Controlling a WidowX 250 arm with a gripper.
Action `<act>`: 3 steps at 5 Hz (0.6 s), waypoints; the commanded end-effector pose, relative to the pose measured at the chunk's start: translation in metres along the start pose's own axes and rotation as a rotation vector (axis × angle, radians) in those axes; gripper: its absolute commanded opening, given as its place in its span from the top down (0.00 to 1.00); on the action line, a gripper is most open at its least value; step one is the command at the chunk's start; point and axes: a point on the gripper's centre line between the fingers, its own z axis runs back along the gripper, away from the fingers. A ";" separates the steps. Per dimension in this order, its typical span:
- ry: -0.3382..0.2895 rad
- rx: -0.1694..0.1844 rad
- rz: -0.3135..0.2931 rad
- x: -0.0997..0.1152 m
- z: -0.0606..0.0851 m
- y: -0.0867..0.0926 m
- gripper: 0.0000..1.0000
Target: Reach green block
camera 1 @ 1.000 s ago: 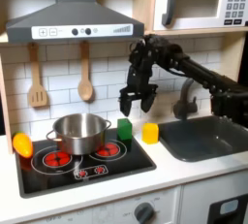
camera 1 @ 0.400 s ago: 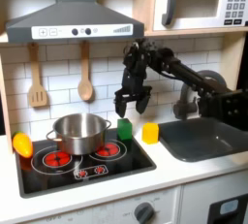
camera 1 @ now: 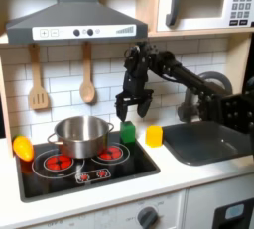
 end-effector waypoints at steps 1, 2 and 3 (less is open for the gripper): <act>0.016 -0.001 0.003 0.003 -0.009 0.002 0.00; 0.024 0.000 -0.016 -0.001 -0.010 0.002 0.00; 0.028 0.007 -0.010 0.000 -0.014 0.007 0.00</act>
